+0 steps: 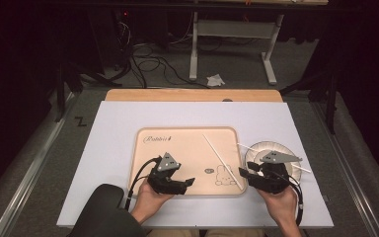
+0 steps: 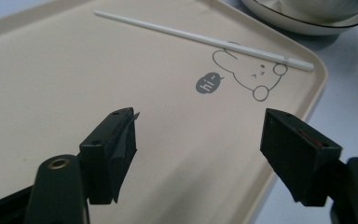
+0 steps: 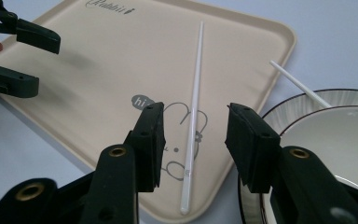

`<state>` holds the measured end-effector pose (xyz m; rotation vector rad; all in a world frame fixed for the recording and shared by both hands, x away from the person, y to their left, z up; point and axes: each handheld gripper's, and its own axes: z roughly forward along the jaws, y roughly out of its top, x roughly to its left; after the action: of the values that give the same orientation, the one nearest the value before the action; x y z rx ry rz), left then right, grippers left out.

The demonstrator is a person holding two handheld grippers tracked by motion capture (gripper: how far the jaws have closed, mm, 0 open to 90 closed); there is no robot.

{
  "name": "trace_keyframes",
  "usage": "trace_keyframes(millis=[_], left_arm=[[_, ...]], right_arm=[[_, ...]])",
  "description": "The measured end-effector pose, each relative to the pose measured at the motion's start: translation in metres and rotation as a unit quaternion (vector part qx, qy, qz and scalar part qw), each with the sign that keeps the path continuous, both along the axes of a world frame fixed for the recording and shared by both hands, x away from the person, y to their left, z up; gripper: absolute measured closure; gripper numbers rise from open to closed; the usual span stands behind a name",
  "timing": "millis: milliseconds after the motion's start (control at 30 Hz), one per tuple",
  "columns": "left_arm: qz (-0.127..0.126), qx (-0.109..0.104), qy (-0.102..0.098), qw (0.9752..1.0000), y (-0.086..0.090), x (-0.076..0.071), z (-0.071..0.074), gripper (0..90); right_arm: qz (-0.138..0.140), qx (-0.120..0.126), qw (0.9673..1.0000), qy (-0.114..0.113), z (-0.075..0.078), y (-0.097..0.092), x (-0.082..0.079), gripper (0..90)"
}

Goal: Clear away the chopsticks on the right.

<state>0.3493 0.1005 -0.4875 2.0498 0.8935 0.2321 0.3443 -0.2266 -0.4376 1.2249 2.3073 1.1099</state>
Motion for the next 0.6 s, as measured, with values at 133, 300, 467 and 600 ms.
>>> trace_keyframes(millis=[133, 300, 467, 600], left_arm=[[0.002, 0.014, 0.0, 0.9999, -0.002, 0.0, 0.0, 28.0], [0.012, 0.023, -0.019, 0.9995, 0.001, -0.005, 0.006, 28.4], [0.016, 0.024, -0.02, 0.9994, 0.003, -0.006, 0.007, 28.3], [0.021, 0.021, -0.019, 0.9994, 0.006, -0.007, 0.007, 28.4]], right_arm=[[-0.008, 0.004, 1.0, 0.0, 0.003, -0.008, -0.002, 58.0], [-0.007, 0.019, 0.9998, -0.004, 0.008, -0.019, -0.002, 55.5], [-0.01, 0.019, 0.9997, -0.007, 0.01, -0.027, 0.001, 55.1], [-0.015, 0.017, 0.9997, -0.009, 0.011, -0.033, 0.005, 55.1]])
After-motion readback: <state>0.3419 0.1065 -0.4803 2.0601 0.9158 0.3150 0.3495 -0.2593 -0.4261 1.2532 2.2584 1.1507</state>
